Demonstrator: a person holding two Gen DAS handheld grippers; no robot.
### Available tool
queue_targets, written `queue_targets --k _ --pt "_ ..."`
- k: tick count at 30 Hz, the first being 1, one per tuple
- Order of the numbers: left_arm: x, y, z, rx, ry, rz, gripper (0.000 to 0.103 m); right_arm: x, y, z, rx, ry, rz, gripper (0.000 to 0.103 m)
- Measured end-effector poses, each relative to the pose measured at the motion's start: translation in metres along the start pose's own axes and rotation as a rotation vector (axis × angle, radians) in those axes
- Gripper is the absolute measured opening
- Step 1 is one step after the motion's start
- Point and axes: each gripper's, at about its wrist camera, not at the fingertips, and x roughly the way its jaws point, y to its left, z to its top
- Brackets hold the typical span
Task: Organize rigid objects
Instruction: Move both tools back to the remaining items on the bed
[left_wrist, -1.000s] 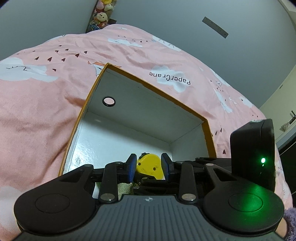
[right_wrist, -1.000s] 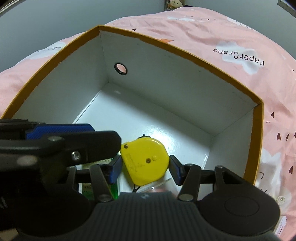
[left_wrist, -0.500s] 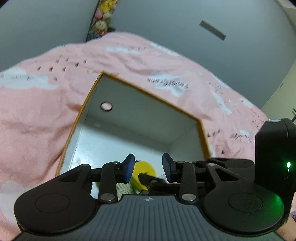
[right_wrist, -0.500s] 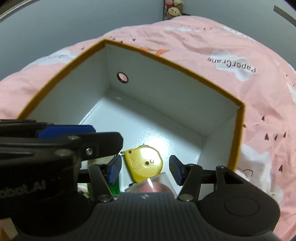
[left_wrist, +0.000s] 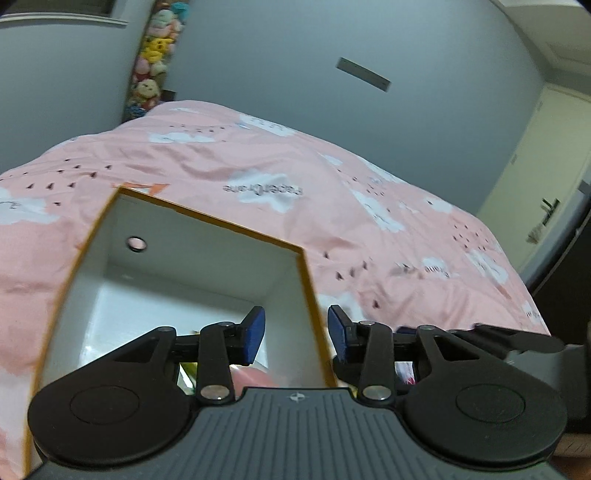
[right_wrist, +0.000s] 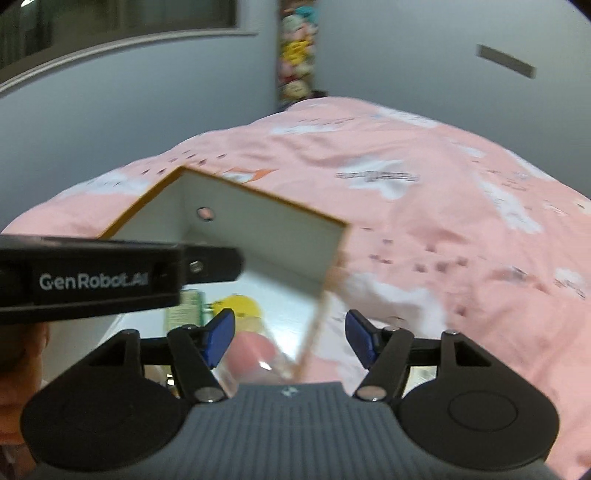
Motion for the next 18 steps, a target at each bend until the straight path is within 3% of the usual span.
queue_targets --k 5,10,18 --pt "0.007 -0.033 -0.014 0.087 0.026 -0.063 0.046 -0.030 -0.043 -0.023 0.113 -0.020 -0.101 0.068" --pt "0.012 -0.069 -0.030 0.213 0.011 -0.071 0.046 -0.046 -0.079 -0.057 0.213 -0.016 -0.172 0.068" --pt "0.028 -0.103 -0.050 0.343 0.065 -0.088 0.046 -0.046 -0.112 -0.100 0.330 -0.031 -0.200 0.069"
